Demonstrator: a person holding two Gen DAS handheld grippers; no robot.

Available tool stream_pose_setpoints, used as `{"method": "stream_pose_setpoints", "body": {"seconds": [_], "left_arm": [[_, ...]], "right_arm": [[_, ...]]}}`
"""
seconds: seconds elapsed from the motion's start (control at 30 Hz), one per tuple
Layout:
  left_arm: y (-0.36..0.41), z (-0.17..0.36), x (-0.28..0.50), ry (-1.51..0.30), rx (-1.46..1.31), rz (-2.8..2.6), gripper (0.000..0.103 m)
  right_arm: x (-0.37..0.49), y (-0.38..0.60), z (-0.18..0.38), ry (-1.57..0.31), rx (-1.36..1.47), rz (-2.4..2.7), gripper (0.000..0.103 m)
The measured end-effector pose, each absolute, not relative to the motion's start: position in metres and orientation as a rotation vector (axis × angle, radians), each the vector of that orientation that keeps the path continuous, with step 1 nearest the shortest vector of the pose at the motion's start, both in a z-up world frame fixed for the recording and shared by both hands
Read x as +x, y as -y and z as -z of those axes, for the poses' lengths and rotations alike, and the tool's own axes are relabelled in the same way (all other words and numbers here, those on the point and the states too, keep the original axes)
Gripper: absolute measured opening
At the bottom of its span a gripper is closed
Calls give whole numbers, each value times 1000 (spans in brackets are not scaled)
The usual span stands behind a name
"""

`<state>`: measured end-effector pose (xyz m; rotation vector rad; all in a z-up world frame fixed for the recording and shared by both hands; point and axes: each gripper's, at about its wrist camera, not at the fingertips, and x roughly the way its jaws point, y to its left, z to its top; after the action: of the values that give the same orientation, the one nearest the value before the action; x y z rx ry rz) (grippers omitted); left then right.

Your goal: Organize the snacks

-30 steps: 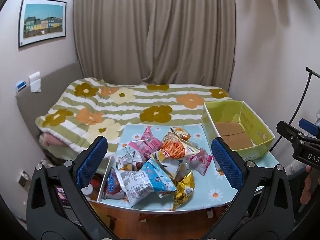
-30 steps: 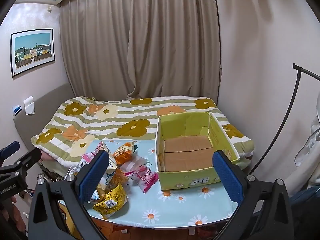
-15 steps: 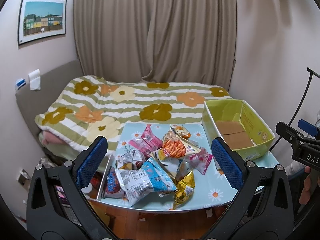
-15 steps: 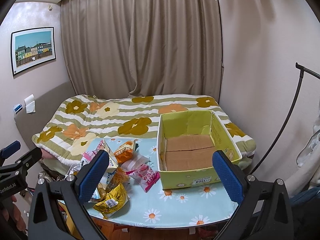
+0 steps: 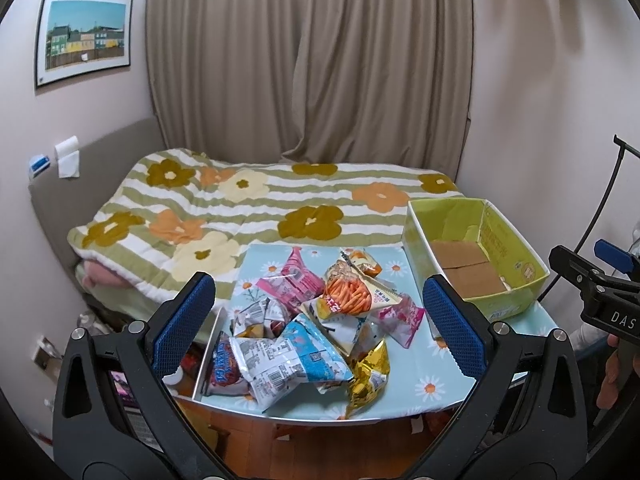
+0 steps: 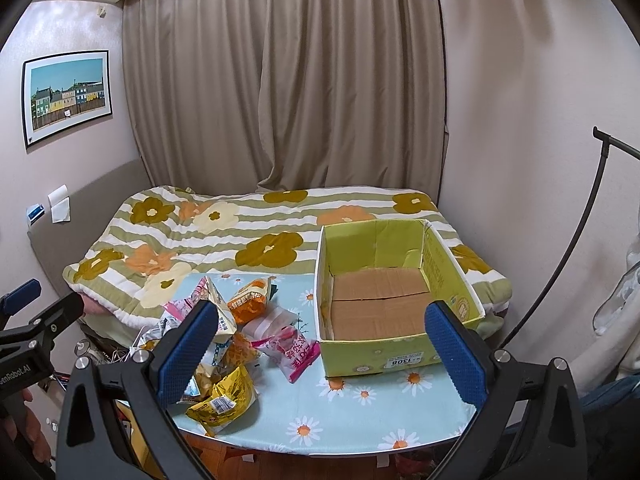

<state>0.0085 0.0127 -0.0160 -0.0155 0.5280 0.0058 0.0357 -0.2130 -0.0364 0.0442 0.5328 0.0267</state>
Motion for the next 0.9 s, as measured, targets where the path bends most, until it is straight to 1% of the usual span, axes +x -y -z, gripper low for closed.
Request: {"method": "stream_pose_setpoints", "body": {"seconds": [0.9], "left_arm": [[-19,15,6,-528,-23,-4,103]], "right_arm": [[35,209,39,-534,43,-28,102]]}}
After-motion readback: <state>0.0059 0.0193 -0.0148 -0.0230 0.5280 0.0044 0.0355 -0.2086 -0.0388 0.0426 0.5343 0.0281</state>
